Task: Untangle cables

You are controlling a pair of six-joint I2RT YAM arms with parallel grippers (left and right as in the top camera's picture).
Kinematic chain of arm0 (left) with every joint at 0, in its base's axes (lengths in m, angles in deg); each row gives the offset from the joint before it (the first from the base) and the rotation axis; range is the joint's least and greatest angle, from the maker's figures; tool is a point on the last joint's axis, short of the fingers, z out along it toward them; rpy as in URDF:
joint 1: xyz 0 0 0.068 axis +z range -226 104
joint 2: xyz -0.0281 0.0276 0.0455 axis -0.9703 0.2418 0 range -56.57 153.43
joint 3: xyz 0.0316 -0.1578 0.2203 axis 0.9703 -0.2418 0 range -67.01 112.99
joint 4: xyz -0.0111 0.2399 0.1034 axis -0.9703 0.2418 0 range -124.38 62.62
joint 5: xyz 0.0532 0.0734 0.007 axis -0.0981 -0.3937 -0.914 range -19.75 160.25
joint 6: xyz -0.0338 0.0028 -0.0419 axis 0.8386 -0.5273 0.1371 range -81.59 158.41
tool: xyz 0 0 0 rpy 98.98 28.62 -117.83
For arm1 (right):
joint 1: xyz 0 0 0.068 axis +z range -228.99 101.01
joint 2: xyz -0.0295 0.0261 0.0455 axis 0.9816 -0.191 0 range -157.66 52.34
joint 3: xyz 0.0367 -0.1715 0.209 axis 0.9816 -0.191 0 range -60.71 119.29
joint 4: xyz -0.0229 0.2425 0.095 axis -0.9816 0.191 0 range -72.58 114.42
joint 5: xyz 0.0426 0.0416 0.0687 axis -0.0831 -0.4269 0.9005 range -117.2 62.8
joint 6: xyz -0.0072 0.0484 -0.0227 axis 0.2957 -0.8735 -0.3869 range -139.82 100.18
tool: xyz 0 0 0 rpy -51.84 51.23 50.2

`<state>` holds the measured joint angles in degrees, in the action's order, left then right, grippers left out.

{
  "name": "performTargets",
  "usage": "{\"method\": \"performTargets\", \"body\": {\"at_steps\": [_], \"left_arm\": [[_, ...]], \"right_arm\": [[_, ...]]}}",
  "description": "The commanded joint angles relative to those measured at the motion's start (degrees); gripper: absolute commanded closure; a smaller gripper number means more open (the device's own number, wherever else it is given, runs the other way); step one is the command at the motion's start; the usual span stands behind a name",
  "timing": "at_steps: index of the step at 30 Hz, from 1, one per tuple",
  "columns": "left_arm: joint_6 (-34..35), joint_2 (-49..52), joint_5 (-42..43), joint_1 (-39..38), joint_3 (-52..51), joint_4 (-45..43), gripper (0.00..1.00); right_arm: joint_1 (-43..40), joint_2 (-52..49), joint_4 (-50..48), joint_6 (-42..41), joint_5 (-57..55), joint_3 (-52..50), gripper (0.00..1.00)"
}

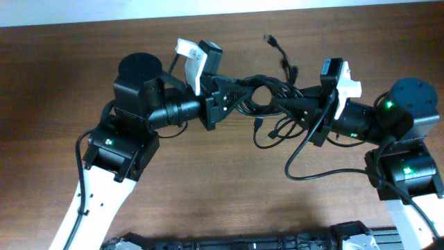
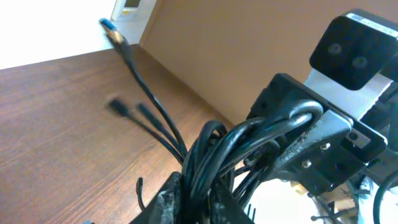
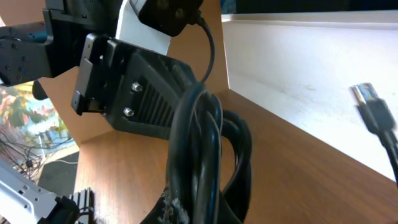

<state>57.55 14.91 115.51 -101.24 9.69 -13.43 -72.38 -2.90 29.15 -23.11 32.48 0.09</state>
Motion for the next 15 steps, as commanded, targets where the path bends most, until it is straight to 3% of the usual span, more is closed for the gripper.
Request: {"method": "performTargets", "body": {"at_steps": [1, 7, 10, 15], "left_arm": [[0.31, -0.09, 0.37, -0.28, 0.70, -0.35, 0.99], [-0.28, -0.09, -2.10, -0.22, 0.70, -0.31, 1.00], [-4.04, -0.11, -3.82, -0.22, 0.70, -0.35, 1.00], [-6.14, -0.11, -8.26, -0.11, 0.70, -0.59, 1.00]], "right_arm": [[0.13, 0.44, -0.42, -0.24, 1.64, 0.28, 0.96], [0.11, 0.44, -0.13, -0.24, 1.60, 0.28, 0.96], [0.11, 0.44, 0.44, -0.22, 1.57, 0.28, 0.96], [0.07, 0.44, 2.16, -0.20, -0.52, 0.28, 0.87]]}}
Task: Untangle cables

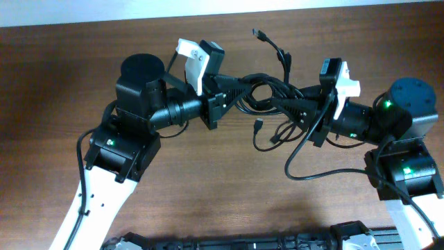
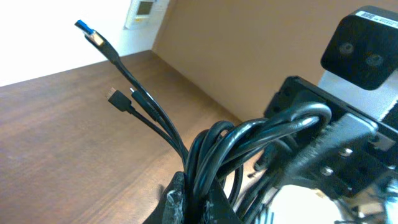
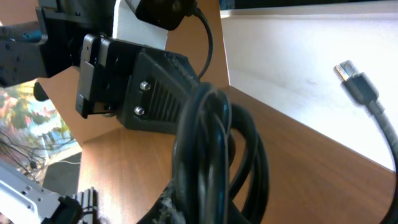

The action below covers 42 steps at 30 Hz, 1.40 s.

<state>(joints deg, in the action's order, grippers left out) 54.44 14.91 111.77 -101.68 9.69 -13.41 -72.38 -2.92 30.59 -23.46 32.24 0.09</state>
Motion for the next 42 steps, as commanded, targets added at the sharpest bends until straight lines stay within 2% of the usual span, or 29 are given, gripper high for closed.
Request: {"method": "performTargets", "body": {"at_steps": [1, 5, 7, 10, 13, 14, 22, 27, 30, 31, 36, 38, 42], "left_arm": [[-3.80, -0.11, -4.74, 0.33, 0.70, -0.83, 1.00], [-4.44, -0.28, -6.05, 0.33, 0.70, -0.79, 1.00], [-5.66, -0.50, -7.48, 0.33, 0.70, -0.81, 1.00], [-5.66, -0.81, -10.08, 0.33, 0.70, -0.79, 1.00], [-5.66, -1.14, -11.69, 0.33, 0.70, -0.83, 1.00], [-5.66, -1.31, -12.98, 0.33, 0.70, -0.81, 1.00], [-5.92, -1.92, -16.52, 0.33, 0.70, -0.74, 1.00], [-11.56, -2.32, -16.55, 0.33, 0.70, -0.39, 1.00], [-12.07, -2.43, -18.69, 0.33, 0.70, -0.35, 1.00], [-12.04, -2.43, -19.43, 0.33, 0.70, -0.35, 1.00], [-10.34, -2.40, -21.66, 0.33, 0.70, -0.37, 1.00], [-5.25, -2.40, -24.76, 0.33, 0.70, -0.42, 1.00], [9.57, -2.40, -30.34, 0.33, 0.70, -0.57, 1.00]], "right_arm": [[0.07, 0.46, 1.88, 0.15, -1.86, 0.28, 0.86], [0.07, 0.46, 5.20, 0.17, -6.60, 0.28, 0.76], [0.07, 0.46, 6.82, 0.20, -9.20, 0.28, 0.64], [0.07, 0.46, 8.83, 0.37, -12.90, 0.28, 0.63], [0.07, 0.48, 12.22, 0.39, -18.03, 0.28, 0.80], [0.07, 0.46, 14.40, 0.39, -21.00, 0.28, 0.96], [0.07, 0.55, 19.54, 0.39, -28.96, 0.28, 0.96], [0.07, 0.59, 20.96, 0.39, -31.82, 0.28, 0.96], [0.07, 0.59, 21.14, 0.37, -31.80, 0.28, 0.96], [0.07, 0.59, 21.16, 0.35, -31.41, 0.28, 0.94], [0.07, 0.59, 21.14, 0.35, -29.22, 0.28, 0.45], [0.07, 0.59, 21.14, 0.31, -29.22, 0.28, 0.39], [0.07, 0.59, 20.83, 0.13, -25.99, 0.28, 0.21]]}}
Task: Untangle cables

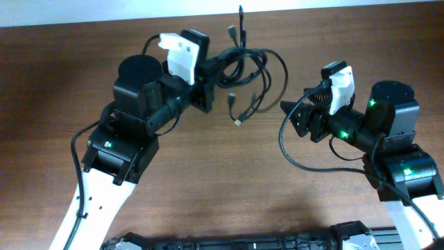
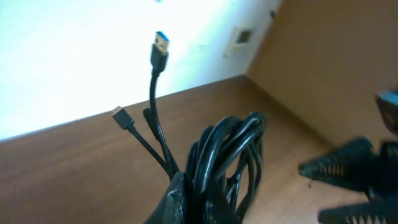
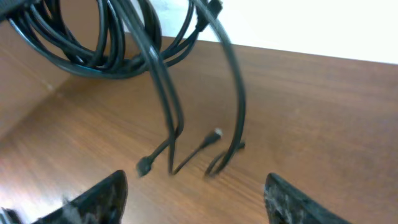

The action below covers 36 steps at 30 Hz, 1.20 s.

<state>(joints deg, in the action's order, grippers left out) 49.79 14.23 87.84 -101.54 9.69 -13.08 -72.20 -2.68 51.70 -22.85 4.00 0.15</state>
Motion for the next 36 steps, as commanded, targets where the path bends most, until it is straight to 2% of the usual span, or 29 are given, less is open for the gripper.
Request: {"method": "performTargets", "body": {"at_steps": [1, 5, 9, 10, 12, 14, 18, 23, 28, 32, 36], "left_arm": [[18.32, -1.73, -7.37, 0.17, 0.70, -0.92, 1.00], [35.50, -1.70, -7.98, 0.17, 0.70, -0.87, 1.00], [50.93, -1.66, -7.52, 0.02, 0.70, -0.24, 1.00], [55.89, -1.66, -6.14, 0.02, 0.70, 0.35, 1.00], [58.88, -1.66, -4.70, 0.02, 0.70, 0.42, 1.00], [63.87, -1.66, -4.26, 0.02, 0.70, 0.42, 1.00], [67.47, -1.57, -4.57, 0.02, 0.70, -0.20, 1.00], [67.49, -1.07, -4.96, -0.35, 0.70, -0.24, 1.00], [70.49, -1.01, -4.98, -2.25, 0.70, -0.31, 1.00], [76.02, -0.94, -4.96, -4.39, 0.70, -0.04, 1.00], [80.83, -0.83, -4.96, -6.03, 0.70, -0.04, 1.00]], "right_arm": [[-0.11, 0.35, -0.44, -0.48, 3.17, 0.22, 0.16], [-0.11, 0.28, -1.27, -0.48, 7.39, 0.22, 0.04], [-0.11, 0.28, -1.51, -1.20, 7.82, 0.22, 0.04], [-0.11, 0.28, -2.19, -2.89, 7.80, 0.22, 0.04], [-0.11, 0.28, -3.28, -6.01, 7.80, 0.22, 0.04], [-0.11, 0.28, -5.70, -13.55, 7.80, 0.22, 0.04], [-0.09, 0.28, -8.70, -21.66, 7.19, 0.22, 0.03], [-0.07, 0.28, -9.05, -21.90, 7.21, 0.22, 0.02], [-0.04, 0.28, -8.94, -19.65, 8.94, 0.22, 0.01], [-0.04, 0.28, -10.27, -20.26, 12.57, 0.22, 0.01], [-0.04, 0.28, -11.02, -24.92, 19.67, 0.22, 0.01]]}}
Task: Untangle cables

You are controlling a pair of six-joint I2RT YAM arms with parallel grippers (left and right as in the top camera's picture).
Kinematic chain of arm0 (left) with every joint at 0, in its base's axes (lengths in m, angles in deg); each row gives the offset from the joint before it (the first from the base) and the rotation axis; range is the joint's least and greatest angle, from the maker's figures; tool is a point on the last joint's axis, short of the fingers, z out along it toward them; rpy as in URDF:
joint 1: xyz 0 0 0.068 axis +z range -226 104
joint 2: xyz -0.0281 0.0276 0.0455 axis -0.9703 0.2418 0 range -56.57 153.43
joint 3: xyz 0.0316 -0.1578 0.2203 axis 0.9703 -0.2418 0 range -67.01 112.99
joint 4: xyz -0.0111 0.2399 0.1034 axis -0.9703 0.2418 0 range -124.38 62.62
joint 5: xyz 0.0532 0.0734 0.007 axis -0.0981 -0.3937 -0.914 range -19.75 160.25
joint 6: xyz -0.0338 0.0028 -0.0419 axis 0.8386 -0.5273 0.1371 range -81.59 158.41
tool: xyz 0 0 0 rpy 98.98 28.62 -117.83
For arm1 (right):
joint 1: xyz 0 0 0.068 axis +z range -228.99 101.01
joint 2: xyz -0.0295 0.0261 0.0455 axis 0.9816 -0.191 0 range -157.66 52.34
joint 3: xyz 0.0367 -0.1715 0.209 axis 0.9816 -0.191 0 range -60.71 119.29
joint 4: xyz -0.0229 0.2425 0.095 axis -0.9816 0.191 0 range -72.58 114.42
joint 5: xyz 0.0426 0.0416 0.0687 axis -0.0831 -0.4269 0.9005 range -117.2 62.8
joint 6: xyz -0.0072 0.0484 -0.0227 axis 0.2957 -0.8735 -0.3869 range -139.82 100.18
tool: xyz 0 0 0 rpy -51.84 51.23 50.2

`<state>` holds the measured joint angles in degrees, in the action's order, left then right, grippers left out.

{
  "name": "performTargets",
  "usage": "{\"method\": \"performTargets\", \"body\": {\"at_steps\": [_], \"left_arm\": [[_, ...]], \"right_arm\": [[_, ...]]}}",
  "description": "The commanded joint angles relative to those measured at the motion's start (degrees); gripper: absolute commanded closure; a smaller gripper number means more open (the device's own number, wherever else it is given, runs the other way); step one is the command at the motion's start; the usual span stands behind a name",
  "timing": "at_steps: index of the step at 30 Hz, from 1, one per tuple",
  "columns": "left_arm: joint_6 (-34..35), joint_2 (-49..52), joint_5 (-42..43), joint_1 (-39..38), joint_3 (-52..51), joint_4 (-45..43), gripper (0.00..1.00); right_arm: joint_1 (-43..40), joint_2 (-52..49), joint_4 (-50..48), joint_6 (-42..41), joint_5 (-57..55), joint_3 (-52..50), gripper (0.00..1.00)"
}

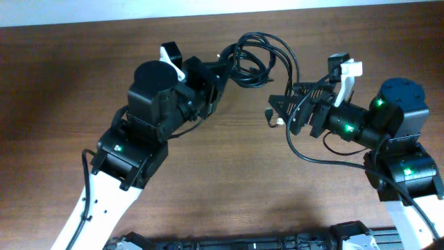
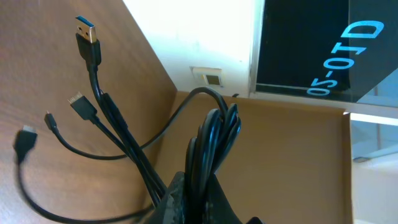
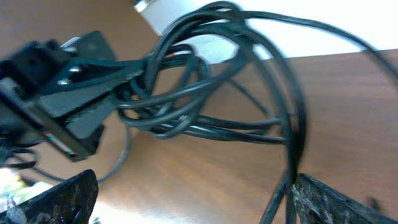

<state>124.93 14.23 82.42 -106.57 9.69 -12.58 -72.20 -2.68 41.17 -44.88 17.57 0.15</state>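
Observation:
A bundle of black cables (image 1: 253, 61) hangs above the brown table, coiled in loops, with my left gripper (image 1: 219, 71) shut on it. In the left wrist view the strands (image 2: 214, 134) rise out of the closed jaws, and loose ends fan out, one with a blue USB plug (image 2: 87, 32). My right gripper (image 1: 283, 111) stands open just right of and below the bundle. In the right wrist view the coil (image 3: 186, 93) fills the middle, and one strand (image 3: 291, 168) drops close beside the right finger (image 3: 339, 199).
The wooden table (image 1: 229, 180) runs to a white wall at the back. A thin black lead (image 1: 305, 151) of the right arm loops over the table. Both arm bases stand at the near left and near right.
My right gripper, open and apart from the bundle before, now sits close under its right-hand loop. The left gripper still holds the bundle and has turned and shifted to the right.
At first both grippers were shut on the tangled bundle, held between them over the middle of the table. Then the right gripper had let go and stood open, with the left holding the bundle near the back. Now the open right gripper is beside the hanging loops.

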Motion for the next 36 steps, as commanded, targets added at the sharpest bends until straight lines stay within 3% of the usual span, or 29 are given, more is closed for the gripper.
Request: {"method": "performTargets", "body": {"at_steps": [1, 11, 17, 28, 33, 36], "left_arm": [[6.19, -0.74, 0.46, -1.46, 0.70, -0.59, 1.00], [8.85, -0.63, 0.46, -6.45, 0.70, -2.49, 1.00], [8.85, -0.66, 2.25, -6.84, 0.70, -3.13, 1.00], [8.79, -0.63, 4.00, -6.84, 0.70, -2.86, 1.00], [8.79, -0.63, 7.74, -6.84, 0.70, -2.89, 1.00], [8.79, -0.63, 8.76, -6.84, 0.70, -2.89, 1.00]], "right_arm": [[-0.04, 0.28, -0.46, -2.89, 6.05, 0.22, 0.01], [-0.04, -1.66, 0.52, -1.77, 1.25, 0.22, 0.00], [-0.07, -4.15, 0.87, -1.81, -2.32, 0.22, 0.11], [-0.09, -4.17, -2.43, -2.58, -4.07, 0.22, 0.13], [-0.11, -4.35, -2.75, -4.44, -17.68, 0.22, 0.13], [-0.11, -4.50, -2.58, -6.97, -31.69, 0.22, 0.13]]}}
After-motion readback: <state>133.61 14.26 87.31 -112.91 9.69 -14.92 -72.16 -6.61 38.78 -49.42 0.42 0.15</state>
